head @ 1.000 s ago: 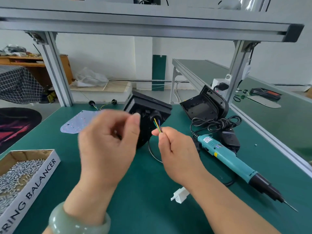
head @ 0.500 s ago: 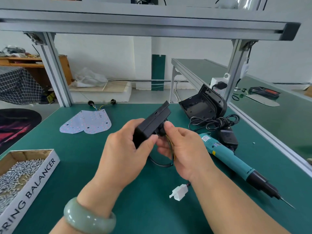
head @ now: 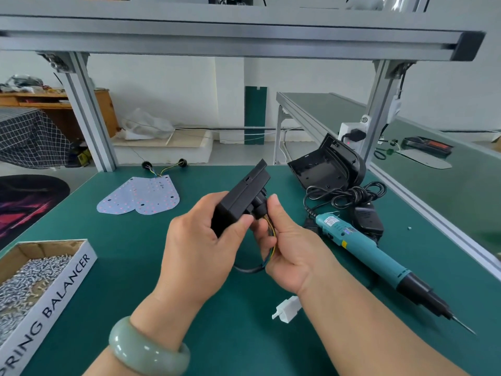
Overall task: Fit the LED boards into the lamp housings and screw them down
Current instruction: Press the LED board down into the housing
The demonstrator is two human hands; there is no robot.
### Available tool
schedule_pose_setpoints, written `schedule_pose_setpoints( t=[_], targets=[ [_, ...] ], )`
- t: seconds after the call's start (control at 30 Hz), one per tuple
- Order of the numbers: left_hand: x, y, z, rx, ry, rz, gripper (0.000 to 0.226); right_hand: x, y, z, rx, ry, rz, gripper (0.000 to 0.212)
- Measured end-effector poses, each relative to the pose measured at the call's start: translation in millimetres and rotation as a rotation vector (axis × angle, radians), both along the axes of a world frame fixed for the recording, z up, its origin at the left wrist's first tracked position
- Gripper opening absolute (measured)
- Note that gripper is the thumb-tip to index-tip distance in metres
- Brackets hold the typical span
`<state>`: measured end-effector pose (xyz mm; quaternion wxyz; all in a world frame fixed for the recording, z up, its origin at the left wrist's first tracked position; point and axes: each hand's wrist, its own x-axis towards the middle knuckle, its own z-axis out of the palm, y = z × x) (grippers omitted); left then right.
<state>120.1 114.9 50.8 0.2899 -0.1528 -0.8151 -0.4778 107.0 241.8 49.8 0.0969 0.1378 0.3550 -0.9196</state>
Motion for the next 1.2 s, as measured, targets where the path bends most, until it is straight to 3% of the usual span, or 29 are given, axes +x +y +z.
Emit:
schedule_pose_setpoints(
  t=[0.17, 0.27, 0.37, 0.53, 0.67, 0.77, 0.97, 1.1, 1.2],
  targets=[
    [-1, 1, 0, 0.006, 0.024, 0.027, 0.031, 0, 0, -1, -0.099, 0.086, -0.031, 0.012],
    [-2, -2, -2, -0.006, 0.039, 0.039, 0.039, 2, 5, -2, -0.018, 0.157, 0.021, 0.018],
    [-1, -1, -2, 0.002, 0.049, 0.047, 0.041, 1, 6, -1, 0.075, 0.138, 0.030, 0.007],
    [0, 3, -4, 0.005, 0.041, 0.032, 0.043, 2, 8, 2, 0.039, 0.067, 0.070, 0.014],
    [-2, -2, -2, -0.011, 0.028, 0.009, 0.039, 1, 2, -1, -0.023, 0.162, -0.066, 0.009],
    [-3, -4, 1, 0.053, 0.005, -0.022, 0.029, 1, 2, -2, 0.049, 0.283, -0.126, 0.016],
    [-3, -7, 6, 0.100, -0.028, -0.046, 0.020, 8, -1, 2, 0.479, 0.466, -0.280, 0.028],
    [-3, -4, 4, 0.104, -0.026, -0.037, 0.026, 12, -9, 2, 0.464, 0.483, -0.389, 0.028],
    [-3, 0, 2, 0.112, -0.022, 0.000, 0.027, 11, -13, -1, 0.337, 0.433, -0.395, 0.023]
  ],
)
